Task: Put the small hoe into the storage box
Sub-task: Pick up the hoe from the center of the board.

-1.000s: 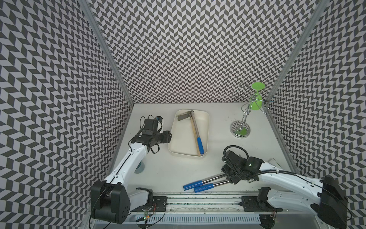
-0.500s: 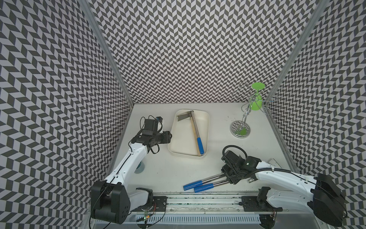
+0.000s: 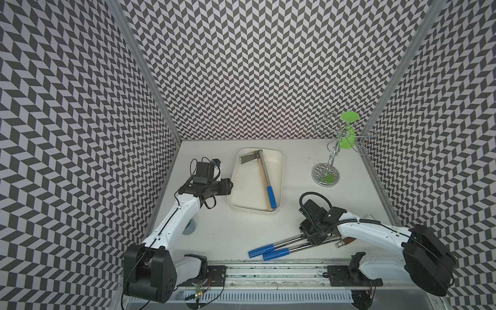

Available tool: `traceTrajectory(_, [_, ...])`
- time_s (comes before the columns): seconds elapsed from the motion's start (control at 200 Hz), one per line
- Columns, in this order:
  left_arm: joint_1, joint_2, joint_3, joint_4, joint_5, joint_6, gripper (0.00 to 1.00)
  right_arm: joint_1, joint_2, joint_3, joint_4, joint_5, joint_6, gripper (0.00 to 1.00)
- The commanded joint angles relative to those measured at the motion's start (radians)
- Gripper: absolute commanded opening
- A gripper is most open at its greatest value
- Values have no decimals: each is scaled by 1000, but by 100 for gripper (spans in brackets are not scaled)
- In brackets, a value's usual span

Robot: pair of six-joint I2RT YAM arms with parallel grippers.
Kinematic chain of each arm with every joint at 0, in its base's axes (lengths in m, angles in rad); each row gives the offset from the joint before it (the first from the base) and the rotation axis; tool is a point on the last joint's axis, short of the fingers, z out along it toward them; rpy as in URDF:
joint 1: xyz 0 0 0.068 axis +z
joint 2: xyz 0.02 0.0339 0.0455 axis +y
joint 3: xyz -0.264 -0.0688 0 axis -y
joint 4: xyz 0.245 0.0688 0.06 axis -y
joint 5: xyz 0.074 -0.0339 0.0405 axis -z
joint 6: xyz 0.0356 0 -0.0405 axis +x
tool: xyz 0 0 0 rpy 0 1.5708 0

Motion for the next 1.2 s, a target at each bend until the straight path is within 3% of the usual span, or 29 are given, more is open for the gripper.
traceTrajectory(0.0, [-6,9,-5,10,-7,12,60,-11,18,24,40,-5,-23,42])
traceTrajectory(0.701, [-4,24,0,12,-19,16,60,-19,88,65,127,9,-55,24])
traceTrajectory(1.197, [-5,32,0,10,-29,15,61,-50,62,69,247,-30,42,17])
